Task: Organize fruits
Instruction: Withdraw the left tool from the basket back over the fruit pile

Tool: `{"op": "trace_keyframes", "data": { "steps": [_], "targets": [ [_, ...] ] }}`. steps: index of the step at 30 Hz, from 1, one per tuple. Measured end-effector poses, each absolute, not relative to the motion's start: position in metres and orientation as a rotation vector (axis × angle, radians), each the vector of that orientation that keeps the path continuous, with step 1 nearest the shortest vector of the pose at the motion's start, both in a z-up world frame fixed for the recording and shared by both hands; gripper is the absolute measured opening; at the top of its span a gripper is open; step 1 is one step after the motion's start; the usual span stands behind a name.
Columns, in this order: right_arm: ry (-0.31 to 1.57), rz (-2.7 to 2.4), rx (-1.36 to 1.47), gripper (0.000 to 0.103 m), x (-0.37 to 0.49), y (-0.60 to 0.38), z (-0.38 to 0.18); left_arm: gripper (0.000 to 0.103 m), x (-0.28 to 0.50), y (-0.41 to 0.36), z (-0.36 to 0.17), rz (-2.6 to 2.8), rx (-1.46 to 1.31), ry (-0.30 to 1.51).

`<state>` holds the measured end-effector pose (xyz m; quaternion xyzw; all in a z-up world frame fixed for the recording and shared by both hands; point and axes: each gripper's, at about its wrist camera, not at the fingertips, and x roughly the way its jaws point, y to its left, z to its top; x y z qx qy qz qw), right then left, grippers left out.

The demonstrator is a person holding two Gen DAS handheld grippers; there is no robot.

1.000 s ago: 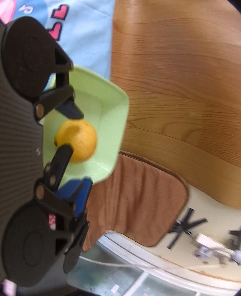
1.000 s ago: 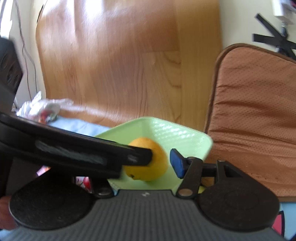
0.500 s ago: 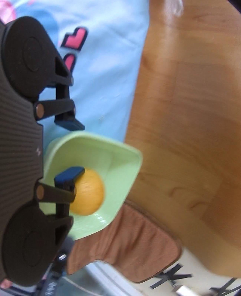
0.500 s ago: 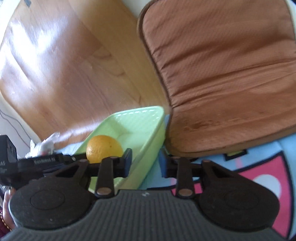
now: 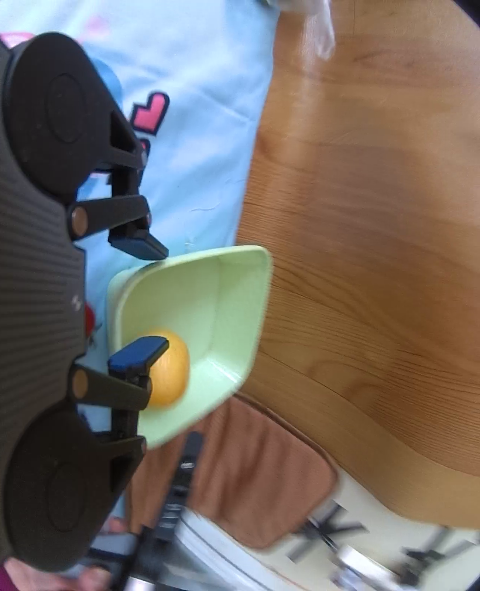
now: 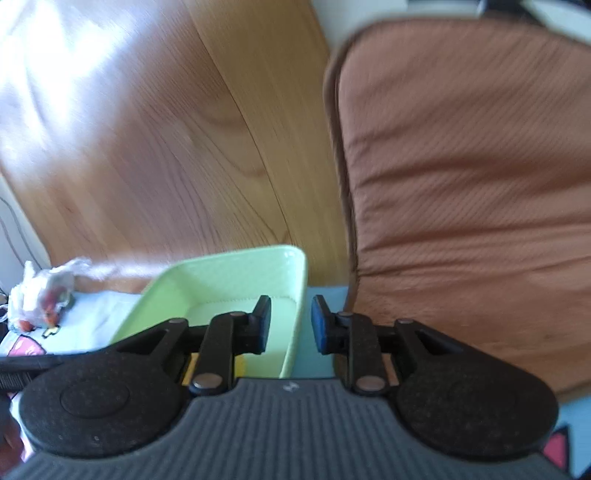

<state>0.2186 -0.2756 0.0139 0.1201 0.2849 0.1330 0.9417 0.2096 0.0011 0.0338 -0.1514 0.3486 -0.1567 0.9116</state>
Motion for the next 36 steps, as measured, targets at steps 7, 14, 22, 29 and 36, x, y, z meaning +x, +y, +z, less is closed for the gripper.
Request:
{"op": "trace_keyframes", "data": {
  "steps": [7,14,22,29,36],
  "targets": [
    [0.503,0.435,0.191,0.027,0.094,-0.270,0.012,0.057,0.094,0.027,0.052,-0.311,-0.232,0.561],
    [0.504,0.636,0.023,0.028,0.032,-0.192,-0.002,0.057,0.010,0.036,0.029,-0.205,-0.136,0.586],
    [0.522,0.644,0.174,0.032,-0.009,-0.195,0.001,0.066,-0.047,0.036,0.018,-0.230,-0.243,0.617],
    [0.538,0.586,0.150,0.045,-0.067,-0.200,-0.017,0.065,-0.086,0.008,-0.009,-0.206,-0.171,0.641],
    [0.494,0.599,0.117,0.045,-0.079,-0.195,-0.009,0.065,-0.087,0.017,-0.006,-0.191,-0.203,0.644]
  ]
}}
